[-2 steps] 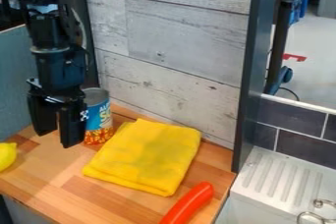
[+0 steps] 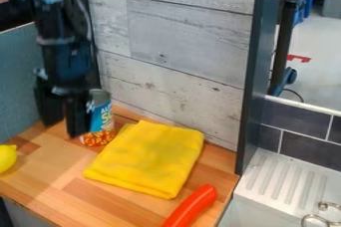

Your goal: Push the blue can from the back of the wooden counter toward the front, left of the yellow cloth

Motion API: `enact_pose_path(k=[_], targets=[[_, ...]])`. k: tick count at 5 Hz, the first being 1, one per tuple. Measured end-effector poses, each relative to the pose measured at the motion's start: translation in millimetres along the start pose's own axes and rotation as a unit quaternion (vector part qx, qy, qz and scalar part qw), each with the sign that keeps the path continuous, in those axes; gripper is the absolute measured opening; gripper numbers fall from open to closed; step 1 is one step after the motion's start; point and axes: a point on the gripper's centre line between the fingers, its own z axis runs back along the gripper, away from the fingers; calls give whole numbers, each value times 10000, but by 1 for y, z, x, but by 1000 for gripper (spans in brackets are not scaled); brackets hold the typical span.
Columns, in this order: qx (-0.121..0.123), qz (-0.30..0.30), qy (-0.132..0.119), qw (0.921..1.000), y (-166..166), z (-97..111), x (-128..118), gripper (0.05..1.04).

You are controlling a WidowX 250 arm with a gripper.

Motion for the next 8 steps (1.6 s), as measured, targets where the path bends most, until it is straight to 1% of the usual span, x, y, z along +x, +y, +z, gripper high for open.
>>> enact_pose_path(k=[1,2,3,4,5,6,7,8], targets=[[196,-60,-426,9989,13,28,26,1008],[438,1,-835,9956,32,44,48,1008],[691,54,-1224,9901,56,47,76,1008],[852,138,-1455,9856,67,47,92,1008],[786,223,-1588,9839,71,31,106,1008],[704,257,-1599,9843,77,19,121,1008],[528,421,-1676,9835,78,1,132,1008],[497,531,-1838,9803,86,-4,145,1008]])
